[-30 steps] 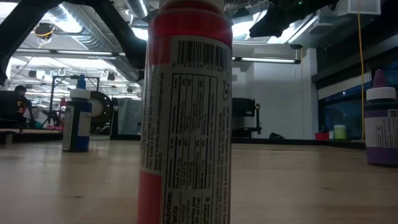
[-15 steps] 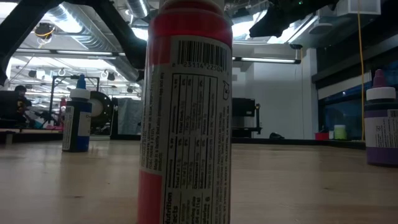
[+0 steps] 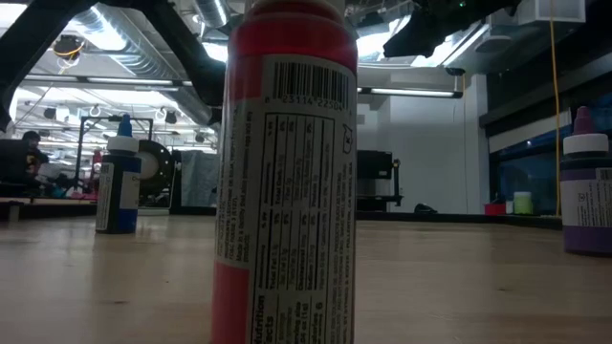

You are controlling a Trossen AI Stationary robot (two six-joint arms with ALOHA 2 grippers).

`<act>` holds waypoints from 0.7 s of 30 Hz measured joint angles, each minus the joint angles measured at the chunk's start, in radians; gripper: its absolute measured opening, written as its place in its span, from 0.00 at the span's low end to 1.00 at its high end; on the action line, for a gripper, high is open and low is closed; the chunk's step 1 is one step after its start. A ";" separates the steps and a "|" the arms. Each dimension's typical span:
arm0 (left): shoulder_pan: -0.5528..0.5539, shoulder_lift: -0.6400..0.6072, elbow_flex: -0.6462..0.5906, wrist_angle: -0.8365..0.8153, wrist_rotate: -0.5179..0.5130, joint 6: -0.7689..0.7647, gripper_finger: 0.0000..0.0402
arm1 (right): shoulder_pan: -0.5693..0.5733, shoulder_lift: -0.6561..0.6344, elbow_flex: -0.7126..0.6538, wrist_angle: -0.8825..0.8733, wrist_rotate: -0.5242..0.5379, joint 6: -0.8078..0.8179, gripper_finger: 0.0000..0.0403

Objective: Pick & Place food coloring
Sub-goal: Put the red food coloring bottle into the yellow bin, then put the small orange food coloring bottle into the yellow bin

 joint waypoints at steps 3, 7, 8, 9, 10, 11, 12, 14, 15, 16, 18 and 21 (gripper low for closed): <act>-0.002 -0.001 0.000 0.003 0.001 0.000 0.24 | 0.000 0.000 0.000 0.000 0.000 0.000 0.41; -0.012 -0.045 0.007 -0.001 0.001 0.005 0.26 | 0.000 0.000 0.000 -0.004 0.000 0.000 0.41; -0.015 -0.062 0.013 0.002 -0.001 0.007 0.27 | 0.000 0.000 0.000 -0.007 0.000 0.000 0.41; -0.016 -0.081 0.016 0.002 -0.001 0.007 0.27 | 0.000 0.000 0.000 -0.008 0.000 0.000 0.41; -0.017 -0.104 0.017 -0.002 -0.001 0.007 0.27 | 0.000 0.000 0.000 -0.010 0.000 0.000 0.41; -0.017 -0.126 0.019 -0.004 -0.002 0.008 0.28 | 0.000 0.000 0.000 -0.012 0.000 0.000 0.41; -0.019 -0.151 0.021 -0.004 -0.008 0.008 0.28 | 0.000 0.000 0.000 -0.016 -0.002 -0.001 0.41; -0.020 -0.212 0.021 -0.012 -0.024 0.008 0.28 | 0.000 0.000 0.000 -0.027 -0.026 -0.005 0.41; -0.021 -0.244 0.022 -0.016 -0.030 0.013 0.28 | 0.000 -0.001 0.000 -0.038 -0.053 -0.010 0.41; -0.021 -0.279 0.022 -0.028 -0.031 0.018 0.28 | 0.000 -0.005 0.000 -0.057 -0.088 -0.026 0.41; -0.025 -0.341 0.023 -0.049 -0.034 0.024 0.28 | 0.011 -0.019 0.000 -0.114 -0.159 -0.078 0.41; -0.028 -0.417 0.023 -0.073 -0.049 0.024 0.28 | 0.060 -0.045 0.001 -0.219 -0.177 -0.132 0.41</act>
